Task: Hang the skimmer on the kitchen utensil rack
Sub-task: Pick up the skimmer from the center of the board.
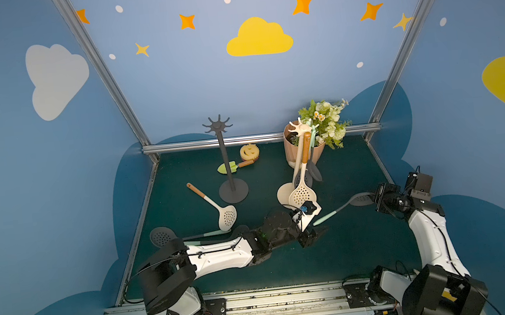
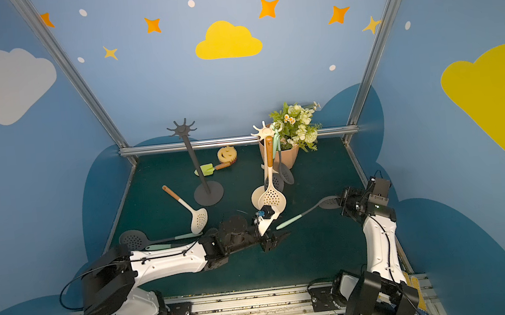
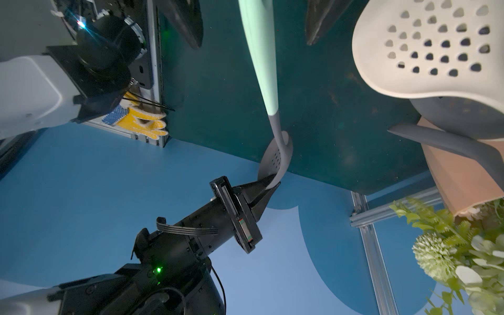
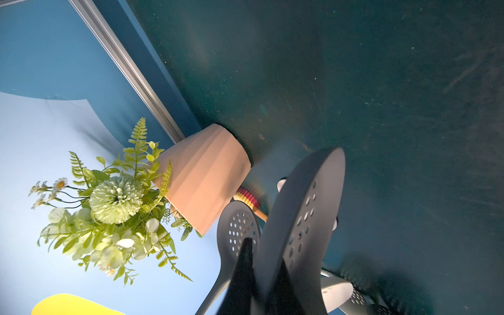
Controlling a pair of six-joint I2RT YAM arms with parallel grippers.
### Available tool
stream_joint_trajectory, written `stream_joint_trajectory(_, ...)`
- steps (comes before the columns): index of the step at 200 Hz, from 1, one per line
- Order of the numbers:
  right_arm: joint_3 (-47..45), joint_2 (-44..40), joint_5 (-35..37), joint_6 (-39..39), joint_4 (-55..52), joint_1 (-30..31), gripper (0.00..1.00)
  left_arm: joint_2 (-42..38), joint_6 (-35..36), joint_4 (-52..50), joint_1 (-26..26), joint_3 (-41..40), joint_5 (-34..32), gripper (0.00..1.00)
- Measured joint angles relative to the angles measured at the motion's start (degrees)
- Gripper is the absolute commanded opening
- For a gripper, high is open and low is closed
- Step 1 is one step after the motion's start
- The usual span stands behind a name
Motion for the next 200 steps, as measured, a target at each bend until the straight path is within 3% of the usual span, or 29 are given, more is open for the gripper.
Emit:
stream_joint_trajectory(20,0.00,0.00,-0.11,0.33,0.24,0.00,0.00,1.14,0.59,0.09,0.00,1.44,-0.59,0.41)
stream_joint_trajectory(59,-0.02,0.00,-0.33,1.20,1.20,0.00,0.00,1.20,0.92,0.26,0.00,3.23,-1.36,0.28)
stream_joint_trajectory(80,-0.02,0.00,-0.50,1.49,1.68,0.00,0.00,1.20,0.81,0.09,0.00,3.37,-1.36,0.30)
stream_joint_trajectory(111,-0.02,-0.02,-0.90,2.34,2.25,0.00,0.00,1.20,0.59,-0.70,0.00,3.37,-1.20,0.42)
stream_joint_trajectory(128,-0.09,0.00,-1.07,2.58,2.56,0.00,0.00,1.20,0.42,-1.14,0.00,3.37,-1.14,0.42)
stream_joint_trajectory(200,-0.37,-0.02,-1.27,2.97,2.99,-0.02,0.00,2.86,1.09,-3.96,0.00,5.27,-1.01,0.27)
